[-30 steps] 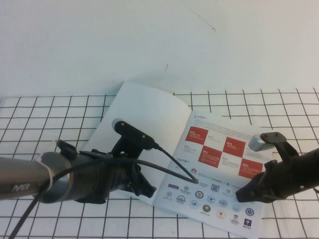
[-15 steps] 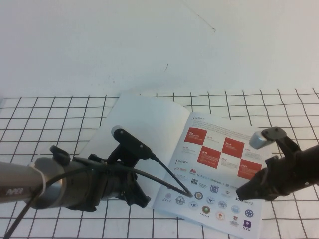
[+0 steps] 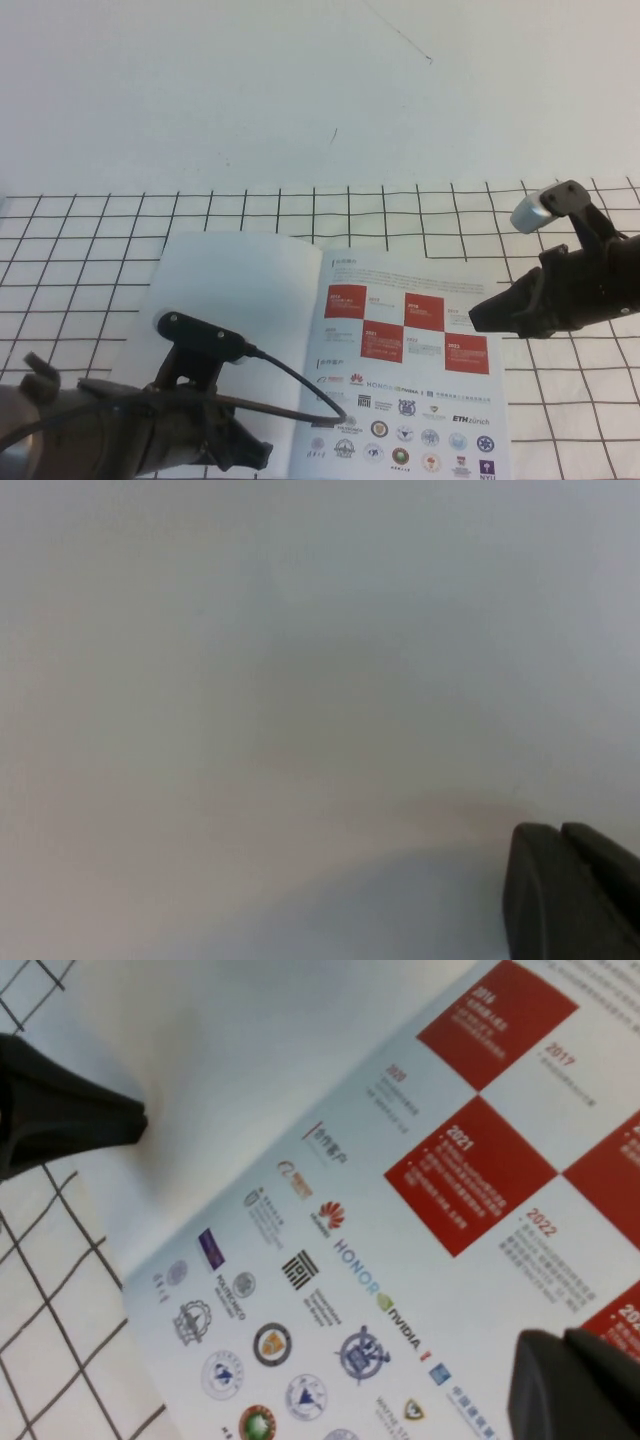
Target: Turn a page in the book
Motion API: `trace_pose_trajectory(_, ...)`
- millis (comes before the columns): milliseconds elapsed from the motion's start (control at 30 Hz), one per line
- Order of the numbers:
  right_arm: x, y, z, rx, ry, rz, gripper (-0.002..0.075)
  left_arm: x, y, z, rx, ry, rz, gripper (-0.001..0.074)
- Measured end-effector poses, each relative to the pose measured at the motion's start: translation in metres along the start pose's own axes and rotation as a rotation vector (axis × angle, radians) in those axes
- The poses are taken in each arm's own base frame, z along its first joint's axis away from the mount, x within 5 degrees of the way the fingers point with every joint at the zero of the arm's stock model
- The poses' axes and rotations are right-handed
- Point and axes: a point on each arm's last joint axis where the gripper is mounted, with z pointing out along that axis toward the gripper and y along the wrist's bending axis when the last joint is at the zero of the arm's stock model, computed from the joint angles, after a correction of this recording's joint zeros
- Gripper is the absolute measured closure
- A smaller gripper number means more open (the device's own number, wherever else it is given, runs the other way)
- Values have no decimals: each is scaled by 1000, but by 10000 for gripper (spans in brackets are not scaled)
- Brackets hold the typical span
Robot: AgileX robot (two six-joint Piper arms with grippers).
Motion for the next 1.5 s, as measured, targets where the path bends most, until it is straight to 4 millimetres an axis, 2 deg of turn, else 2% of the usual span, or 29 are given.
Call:
trace_pose_trajectory(133, -1, 0, 0, 1, -11, -1, 725, 5, 2, -17, 13, -32, -39, 738)
trace_pose_trajectory(233, -4, 1, -2, 6, -24, -23, 725, 0, 3, -34, 27, -99, -48, 738)
trace_pose_trajectory(400, -14, 10, -21, 85, -77, -98, 725, -15, 4, -77, 60, -281, -14, 738)
trace_pose_trajectory(533, -25, 25, -50, 212, -124, -216, 726, -22, 5, -120, 104, -458, 31, 738)
trace_pose_trajectory(667, -32, 49, -92, 386, -148, -395, 725, -22, 4, -163, 183, -632, 55, 738)
trace_pose_trajectory(800, -30, 75, -134, 560, -158, -537, 726, -16, 3, -199, 272, -774, 45, 738)
trace_pose_trajectory(900, -24, 102, -166, 657, -205, -595, 726, -10, 4, -219, 317, -853, 22, 738)
trace_pose_trajectory(1100, 2, 155, -209, 693, -297, -608, 726, -4, -3, -234, 481, -877, -32, 738)
trace_pose_trajectory(1233, 28, 183, -224, 681, -364, -578, 726, 5, -16, -232, 590, -784, 85, 738)
trace_pose_trajectory(1367, 55, 192, -220, 662, -408, -540, 726, 23, -24, -217, 612, -556, 257, 738)
trace_pose_trajectory(1500, 79, 186, -204, 646, -399, -509, 726, 42, -19, -203, 531, -307, 360, 738)
